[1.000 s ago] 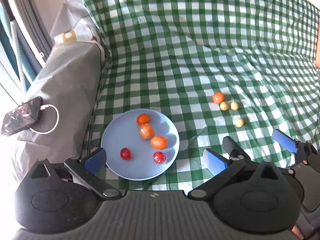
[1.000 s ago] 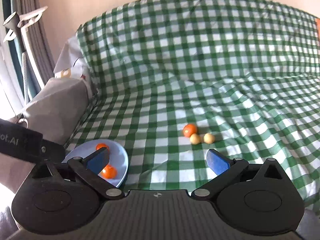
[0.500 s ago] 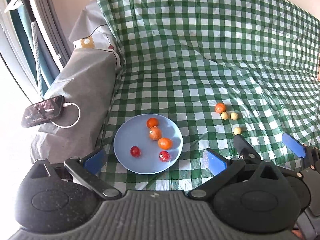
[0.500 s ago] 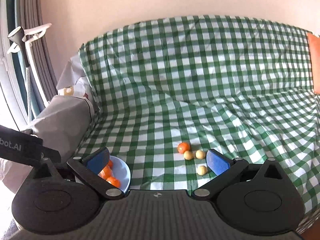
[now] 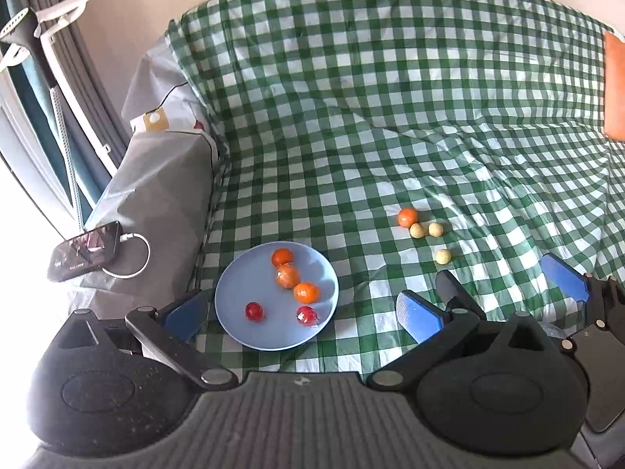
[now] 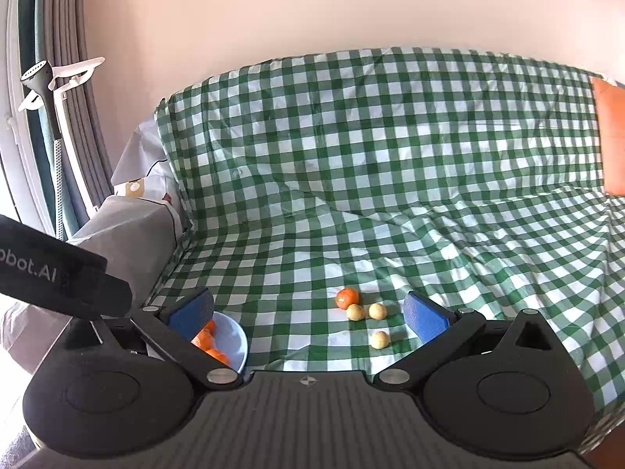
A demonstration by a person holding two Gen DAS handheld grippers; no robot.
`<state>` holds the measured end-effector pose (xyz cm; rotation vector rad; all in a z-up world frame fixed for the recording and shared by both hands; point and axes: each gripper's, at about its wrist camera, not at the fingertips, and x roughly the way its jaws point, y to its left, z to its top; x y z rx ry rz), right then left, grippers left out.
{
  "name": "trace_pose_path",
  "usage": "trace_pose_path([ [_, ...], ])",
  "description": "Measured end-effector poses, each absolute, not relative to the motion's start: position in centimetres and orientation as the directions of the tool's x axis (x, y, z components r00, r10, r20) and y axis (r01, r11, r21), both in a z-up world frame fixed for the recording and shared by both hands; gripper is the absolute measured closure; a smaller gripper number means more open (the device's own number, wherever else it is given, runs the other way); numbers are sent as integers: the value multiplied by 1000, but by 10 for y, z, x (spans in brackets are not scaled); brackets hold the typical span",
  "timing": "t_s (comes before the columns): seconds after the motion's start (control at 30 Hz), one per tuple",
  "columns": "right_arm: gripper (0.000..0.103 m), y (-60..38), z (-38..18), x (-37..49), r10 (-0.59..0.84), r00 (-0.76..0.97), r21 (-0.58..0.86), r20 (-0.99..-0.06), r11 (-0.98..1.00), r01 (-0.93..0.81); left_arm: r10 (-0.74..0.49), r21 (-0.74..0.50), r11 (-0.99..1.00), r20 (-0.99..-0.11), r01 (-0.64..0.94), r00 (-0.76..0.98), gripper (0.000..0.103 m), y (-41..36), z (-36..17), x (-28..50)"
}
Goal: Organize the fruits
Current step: 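Withdraw both tools from the plate and move toward the remaining fruits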
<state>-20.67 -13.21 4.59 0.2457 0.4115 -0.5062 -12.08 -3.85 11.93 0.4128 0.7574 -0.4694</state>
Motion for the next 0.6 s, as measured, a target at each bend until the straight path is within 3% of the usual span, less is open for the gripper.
trace_pose_path([
  [0.33,1,-127,49,-214,-415,803,116,-427,856,504,-277,136,830,-740,540,613,0,-31,117,-118],
  [0.6,1,-132,27,-201,-368,786,127,-496,865,485,-227,119,865,-774,487,591,0,-18,88,-77],
])
